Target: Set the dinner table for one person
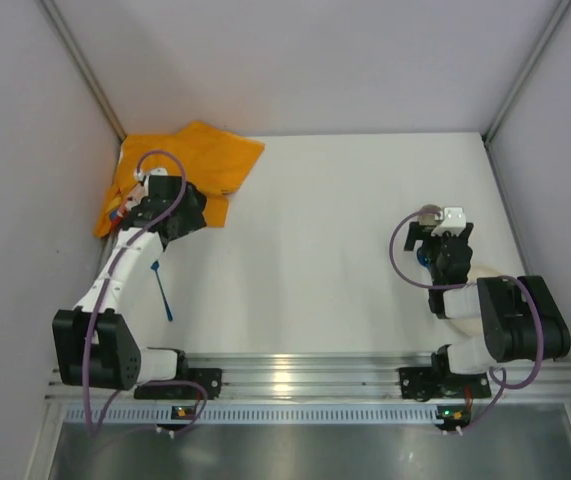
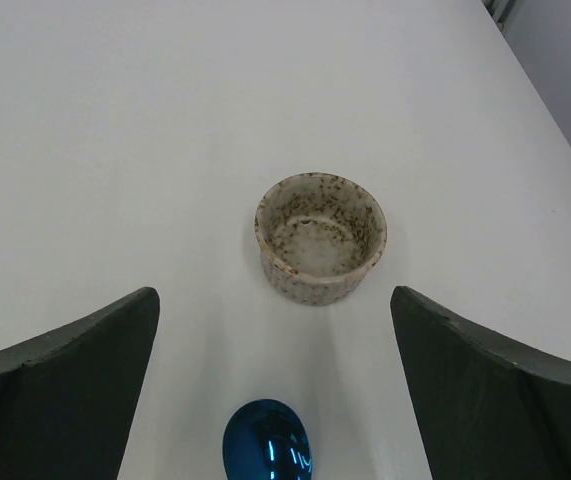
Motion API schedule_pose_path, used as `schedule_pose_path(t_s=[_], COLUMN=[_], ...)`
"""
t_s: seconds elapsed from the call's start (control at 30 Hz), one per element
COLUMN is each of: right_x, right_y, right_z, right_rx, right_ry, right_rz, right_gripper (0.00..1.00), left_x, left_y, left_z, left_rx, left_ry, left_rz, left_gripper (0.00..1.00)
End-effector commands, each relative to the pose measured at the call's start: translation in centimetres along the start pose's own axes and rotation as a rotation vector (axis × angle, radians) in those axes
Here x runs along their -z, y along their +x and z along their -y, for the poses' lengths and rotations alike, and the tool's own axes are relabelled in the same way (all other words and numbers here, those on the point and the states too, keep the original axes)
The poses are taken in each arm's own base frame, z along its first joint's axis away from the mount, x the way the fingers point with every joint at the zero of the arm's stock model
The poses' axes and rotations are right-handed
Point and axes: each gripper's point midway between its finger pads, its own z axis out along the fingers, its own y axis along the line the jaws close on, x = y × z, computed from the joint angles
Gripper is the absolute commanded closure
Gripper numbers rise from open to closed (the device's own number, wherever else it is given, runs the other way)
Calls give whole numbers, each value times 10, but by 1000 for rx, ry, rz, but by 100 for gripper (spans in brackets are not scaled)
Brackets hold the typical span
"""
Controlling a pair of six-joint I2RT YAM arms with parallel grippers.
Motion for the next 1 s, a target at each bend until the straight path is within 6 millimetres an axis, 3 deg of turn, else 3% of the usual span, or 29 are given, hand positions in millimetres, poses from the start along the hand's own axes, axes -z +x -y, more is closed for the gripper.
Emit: schedule_pose_path(t_s=[0.0,0.1,0.2,0.23,0.47,0.57,0.63,0.67,0.73,0.8,0.97], right_x=[-9,-9,-9,-9,-9,-9,-9,-9,-10,-10,-10], right_y=[-26,-26,-26,-26,-26,-26,-26,-26,-26,-26,-25], right_z=[-1,-1,-1,-1,-1,-1,-1,-1,-2,0,-2], right_rx=[-22,-21,-21,-21,-23,-23,-23,-21,-23,-23,-22], right_ry=[2,2,0,-1,2,2,0,0,-1,2,-3], right_rz=[82,81,82,82,81,81,81,81,81,81,78], right_gripper=[0,0,0,0,0,0,0,0,0,0,0], left_x=[3,-9,-34,-52,-101,-116,-132,-135,-146,-152,-172], left_y=[1,-2,4,18,27,17,28,18,22,12,18], left_z=[27,48,61,63,99,105,100,101,99,99,95], left_rx=[-25,-22,-32,-47,-149,-162,-189,-194,-217,-219,-216], left_ry=[155,230,210,188,141,115,65,50,26,10,-2], left_rz=[-40,-34,-66,-117,-176,-152,-193,-171,-190,-176,-222], left_gripper=[1,1,1,1,5,4,3,3,2,3,19])
